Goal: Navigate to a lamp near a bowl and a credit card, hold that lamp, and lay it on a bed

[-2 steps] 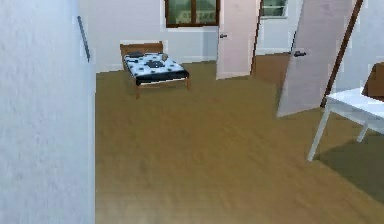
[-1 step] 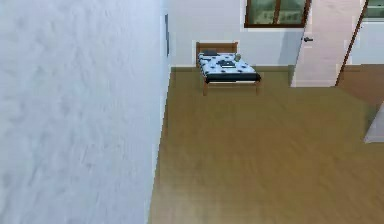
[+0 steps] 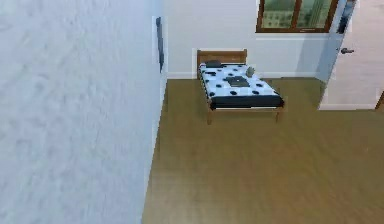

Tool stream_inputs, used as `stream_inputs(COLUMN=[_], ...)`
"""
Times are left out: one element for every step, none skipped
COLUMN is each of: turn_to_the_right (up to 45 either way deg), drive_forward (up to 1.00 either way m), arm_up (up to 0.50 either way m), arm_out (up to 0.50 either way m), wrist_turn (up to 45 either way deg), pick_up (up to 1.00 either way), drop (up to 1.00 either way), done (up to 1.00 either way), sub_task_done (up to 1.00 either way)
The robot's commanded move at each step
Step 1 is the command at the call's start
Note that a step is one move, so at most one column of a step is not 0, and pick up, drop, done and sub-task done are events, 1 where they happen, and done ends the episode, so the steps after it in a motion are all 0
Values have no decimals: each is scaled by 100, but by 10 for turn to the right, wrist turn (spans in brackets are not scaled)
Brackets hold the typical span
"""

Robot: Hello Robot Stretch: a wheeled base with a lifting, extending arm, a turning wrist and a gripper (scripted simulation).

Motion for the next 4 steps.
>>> stream_inputs(turn_to_the_right=[0, 0, 0, -90], drive_forward=[100, 100, 100, 0], arm_up=[0, 0, 0, 0], arm_out=[0, 0, 0, 0], wrist_turn=[0, 0, 0, 0], pick_up=[0, 0, 0, 0], drop=[0, 0, 0, 0], done=[0, 0, 0, 0], sub_task_done=[0, 0, 0, 0])
